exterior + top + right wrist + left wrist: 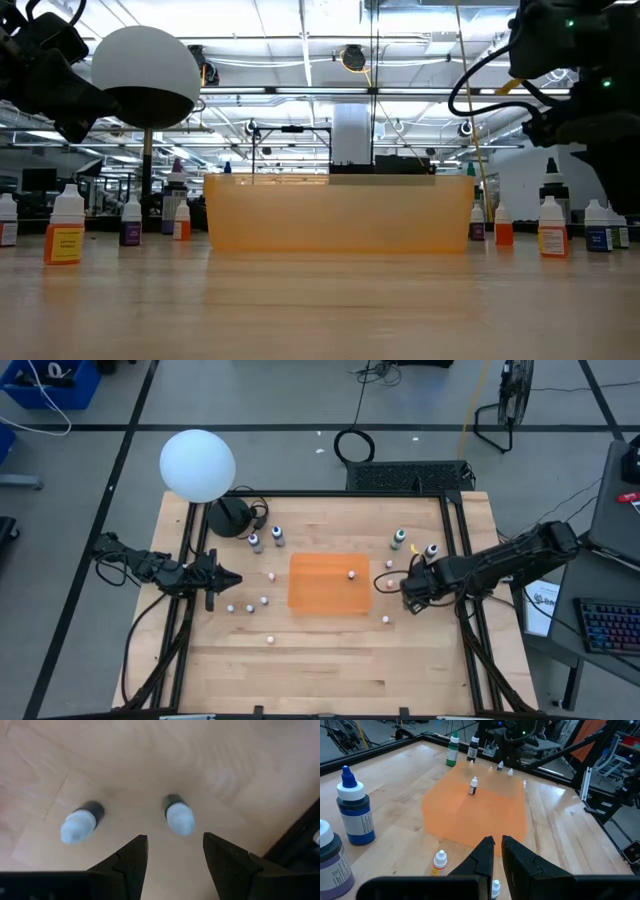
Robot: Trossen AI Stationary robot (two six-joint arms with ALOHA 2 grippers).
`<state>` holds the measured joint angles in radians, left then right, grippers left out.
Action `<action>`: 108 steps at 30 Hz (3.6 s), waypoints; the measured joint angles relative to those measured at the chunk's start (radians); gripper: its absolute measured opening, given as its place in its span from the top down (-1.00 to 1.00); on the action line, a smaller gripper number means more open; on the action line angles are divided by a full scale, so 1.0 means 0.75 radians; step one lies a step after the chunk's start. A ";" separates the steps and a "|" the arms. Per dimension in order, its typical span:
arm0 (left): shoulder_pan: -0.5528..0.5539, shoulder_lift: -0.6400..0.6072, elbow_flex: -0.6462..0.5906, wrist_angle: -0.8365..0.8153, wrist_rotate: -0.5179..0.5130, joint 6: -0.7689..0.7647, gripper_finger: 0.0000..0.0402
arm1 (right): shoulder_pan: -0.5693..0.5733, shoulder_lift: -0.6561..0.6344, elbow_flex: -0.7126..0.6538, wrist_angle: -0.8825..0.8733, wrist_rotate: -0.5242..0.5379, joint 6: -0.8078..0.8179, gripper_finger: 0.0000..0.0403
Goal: Pick & Place food coloring
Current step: Put the small green food coloring bottle into the orange bin
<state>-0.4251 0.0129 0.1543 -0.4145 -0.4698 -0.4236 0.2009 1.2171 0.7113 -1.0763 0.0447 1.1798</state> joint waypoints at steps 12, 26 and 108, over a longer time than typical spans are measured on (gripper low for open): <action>0.000 0.000 0.000 0.000 0.000 0.000 0.79 | -0.070 0.001 -0.040 0.107 0.063 -0.086 0.09; 0.000 0.000 0.000 0.000 0.000 0.000 0.79 | -0.093 0.001 -0.196 0.267 0.005 -0.089 0.09; 0.000 0.000 0.000 0.001 -0.001 0.000 0.79 | -0.118 1.202 1.202 0.123 0.031 -1.126 0.72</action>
<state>-0.4250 0.0128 0.1543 -0.4141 -0.4702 -0.4236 0.1123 2.1185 1.6125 -0.9841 0.0681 0.3355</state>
